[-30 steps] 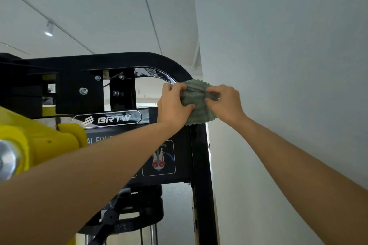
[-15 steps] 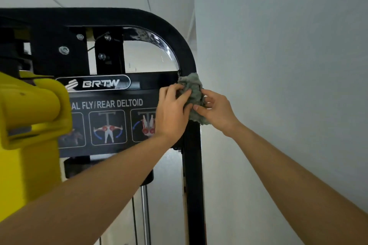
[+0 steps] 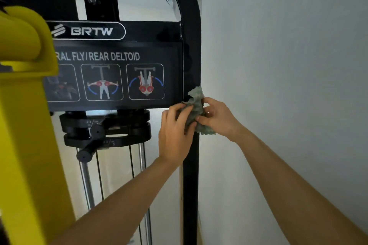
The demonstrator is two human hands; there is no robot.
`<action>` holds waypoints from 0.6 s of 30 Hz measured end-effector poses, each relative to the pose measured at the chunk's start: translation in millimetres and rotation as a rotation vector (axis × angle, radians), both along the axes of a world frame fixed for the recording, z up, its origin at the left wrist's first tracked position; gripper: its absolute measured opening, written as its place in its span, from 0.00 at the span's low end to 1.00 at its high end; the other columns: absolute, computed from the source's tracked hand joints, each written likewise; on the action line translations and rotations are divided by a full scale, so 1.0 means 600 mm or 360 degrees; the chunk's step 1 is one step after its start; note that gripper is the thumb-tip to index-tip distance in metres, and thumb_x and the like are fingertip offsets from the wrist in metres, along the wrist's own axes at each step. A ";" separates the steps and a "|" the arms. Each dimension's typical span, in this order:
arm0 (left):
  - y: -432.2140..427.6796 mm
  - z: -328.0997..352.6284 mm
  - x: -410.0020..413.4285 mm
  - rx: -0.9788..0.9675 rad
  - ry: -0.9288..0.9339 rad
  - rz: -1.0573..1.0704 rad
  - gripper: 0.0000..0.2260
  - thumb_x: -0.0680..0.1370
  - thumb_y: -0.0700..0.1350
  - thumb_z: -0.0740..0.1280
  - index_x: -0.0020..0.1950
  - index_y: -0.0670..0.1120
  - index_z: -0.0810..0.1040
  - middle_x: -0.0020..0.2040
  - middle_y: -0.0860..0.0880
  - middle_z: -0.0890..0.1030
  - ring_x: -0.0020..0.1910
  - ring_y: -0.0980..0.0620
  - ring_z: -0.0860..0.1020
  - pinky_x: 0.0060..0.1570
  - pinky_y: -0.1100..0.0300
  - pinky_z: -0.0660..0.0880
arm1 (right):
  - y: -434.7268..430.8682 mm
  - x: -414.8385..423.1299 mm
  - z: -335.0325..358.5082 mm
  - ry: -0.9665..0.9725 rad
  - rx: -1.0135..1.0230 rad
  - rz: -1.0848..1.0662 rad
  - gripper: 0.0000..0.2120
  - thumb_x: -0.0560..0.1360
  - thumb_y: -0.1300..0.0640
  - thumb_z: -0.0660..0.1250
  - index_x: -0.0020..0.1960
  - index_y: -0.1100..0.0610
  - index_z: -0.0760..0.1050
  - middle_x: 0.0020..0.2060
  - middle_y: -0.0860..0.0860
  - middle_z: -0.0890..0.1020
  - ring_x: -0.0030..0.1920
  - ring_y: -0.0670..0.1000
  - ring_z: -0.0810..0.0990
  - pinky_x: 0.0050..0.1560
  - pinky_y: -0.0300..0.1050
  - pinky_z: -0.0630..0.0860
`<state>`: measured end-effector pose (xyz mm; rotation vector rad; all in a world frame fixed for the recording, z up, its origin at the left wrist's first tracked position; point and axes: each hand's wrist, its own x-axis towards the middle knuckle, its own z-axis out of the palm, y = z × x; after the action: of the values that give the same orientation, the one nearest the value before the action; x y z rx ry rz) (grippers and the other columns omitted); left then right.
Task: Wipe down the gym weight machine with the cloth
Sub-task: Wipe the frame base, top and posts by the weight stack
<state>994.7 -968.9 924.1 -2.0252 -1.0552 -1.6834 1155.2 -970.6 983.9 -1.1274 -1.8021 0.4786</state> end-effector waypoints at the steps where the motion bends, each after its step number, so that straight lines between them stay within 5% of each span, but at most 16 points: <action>1: -0.004 -0.015 0.003 -0.0066 -0.0072 -0.0059 0.21 0.76 0.42 0.75 0.68 0.46 0.77 0.65 0.48 0.74 0.60 0.55 0.72 0.54 0.62 0.76 | -0.001 -0.001 -0.015 0.0012 -0.0025 0.0004 0.23 0.74 0.59 0.74 0.67 0.51 0.74 0.52 0.54 0.85 0.51 0.55 0.85 0.57 0.58 0.81; 5: -0.019 -0.048 0.018 -0.0256 -0.0493 -0.0292 0.18 0.76 0.41 0.74 0.66 0.45 0.78 0.65 0.49 0.74 0.59 0.70 0.71 0.58 0.73 0.72 | -0.011 -0.007 -0.063 0.0048 -0.0099 -0.0002 0.24 0.74 0.56 0.75 0.68 0.51 0.73 0.53 0.53 0.84 0.51 0.55 0.84 0.52 0.53 0.82; 8: -0.026 -0.056 0.023 -0.0361 -0.0684 -0.0430 0.16 0.77 0.41 0.73 0.65 0.46 0.77 0.63 0.52 0.77 0.60 0.63 0.75 0.59 0.67 0.75 | -0.022 -0.011 -0.086 0.0057 -0.0161 -0.0025 0.24 0.76 0.53 0.74 0.70 0.49 0.73 0.55 0.49 0.84 0.53 0.51 0.83 0.53 0.47 0.82; 11: -0.035 -0.058 0.022 -0.0484 -0.0783 -0.0486 0.16 0.79 0.44 0.71 0.66 0.47 0.76 0.58 0.56 0.78 0.59 0.58 0.77 0.57 0.65 0.76 | -0.037 -0.015 -0.093 -0.0010 -0.0182 -0.0104 0.20 0.78 0.54 0.71 0.69 0.48 0.74 0.55 0.43 0.82 0.52 0.40 0.79 0.47 0.27 0.74; 14: -0.043 -0.050 0.022 -0.0635 -0.0948 -0.0386 0.15 0.78 0.49 0.71 0.65 0.53 0.77 0.51 0.64 0.74 0.55 0.59 0.73 0.48 0.68 0.72 | -0.051 -0.019 -0.089 0.0184 -0.0255 -0.0027 0.17 0.79 0.58 0.69 0.67 0.50 0.76 0.56 0.45 0.82 0.48 0.38 0.81 0.43 0.28 0.75; 18: -0.040 -0.031 0.030 -0.0785 -0.1283 -0.0723 0.12 0.79 0.49 0.71 0.62 0.51 0.80 0.48 0.62 0.81 0.50 0.65 0.78 0.53 0.60 0.79 | -0.059 -0.025 -0.082 0.0521 -0.0266 0.0063 0.15 0.82 0.57 0.64 0.68 0.48 0.77 0.61 0.46 0.82 0.58 0.46 0.82 0.49 0.37 0.80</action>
<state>1012.5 -993.1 905.4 -1.9745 -1.4269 -2.8622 1140.1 -1005.7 934.6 -1.0569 -1.5219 0.8016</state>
